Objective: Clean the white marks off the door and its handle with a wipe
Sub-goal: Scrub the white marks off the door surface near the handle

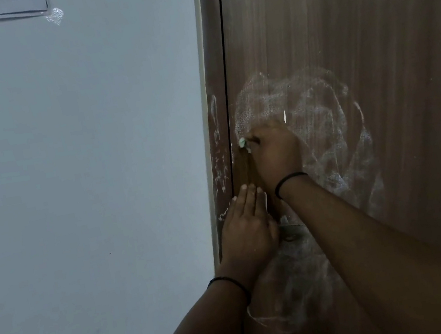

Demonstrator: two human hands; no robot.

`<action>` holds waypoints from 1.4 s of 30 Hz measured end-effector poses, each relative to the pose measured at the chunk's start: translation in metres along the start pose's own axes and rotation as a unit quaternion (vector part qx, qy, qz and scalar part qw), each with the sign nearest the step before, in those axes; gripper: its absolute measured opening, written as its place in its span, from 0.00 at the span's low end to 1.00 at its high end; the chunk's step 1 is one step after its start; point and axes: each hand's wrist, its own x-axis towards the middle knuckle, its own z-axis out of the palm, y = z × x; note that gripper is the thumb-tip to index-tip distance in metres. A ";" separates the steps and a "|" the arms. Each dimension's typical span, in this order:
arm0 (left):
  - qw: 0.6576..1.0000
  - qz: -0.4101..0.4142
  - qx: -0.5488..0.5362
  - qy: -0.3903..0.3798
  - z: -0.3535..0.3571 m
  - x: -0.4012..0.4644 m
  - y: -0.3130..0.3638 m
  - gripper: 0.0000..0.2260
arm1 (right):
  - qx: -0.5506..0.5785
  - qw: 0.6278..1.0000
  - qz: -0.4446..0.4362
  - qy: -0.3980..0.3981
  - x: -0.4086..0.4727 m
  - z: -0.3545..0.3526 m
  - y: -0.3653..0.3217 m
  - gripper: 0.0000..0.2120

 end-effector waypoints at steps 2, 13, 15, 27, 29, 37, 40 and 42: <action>1.000 0.009 -0.016 -0.012 -0.001 0.002 -0.003 0.24 | 0.008 0.998 -0.028 -0.055 -0.007 0.010 -0.007 0.07; 0.998 -0.010 -0.014 -0.057 -0.009 0.009 -0.004 0.27 | 0.016 0.999 0.006 -0.029 0.003 0.007 -0.001 0.09; 0.998 -0.011 -0.009 -0.065 -0.011 0.010 -0.003 0.27 | 0.018 0.997 -0.021 -0.073 -0.002 0.006 -0.004 0.10; 0.995 -0.031 0.010 -0.090 -0.015 0.019 0.002 0.28 | -0.013 0.999 0.028 0.008 0.005 -0.020 0.022 0.05; 0.995 -0.036 0.019 -0.095 -0.014 0.020 0.003 0.27 | -0.008 1.000 0.010 0.002 -0.013 -0.015 0.025 0.06; 0.994 -0.043 0.051 -0.089 -0.013 0.022 0.006 0.24 | -0.057 0.994 0.013 -0.088 -0.091 -0.013 0.061 0.07; 0.990 -0.063 0.060 -0.109 -0.015 0.027 0.011 0.24 | -0.067 0.995 0.015 -0.065 -0.057 -0.020 0.051 0.09; 0.987 -0.070 0.070 -0.129 -0.017 0.030 0.014 0.24 | -0.057 0.997 0.028 -0.034 -0.024 -0.026 0.044 0.09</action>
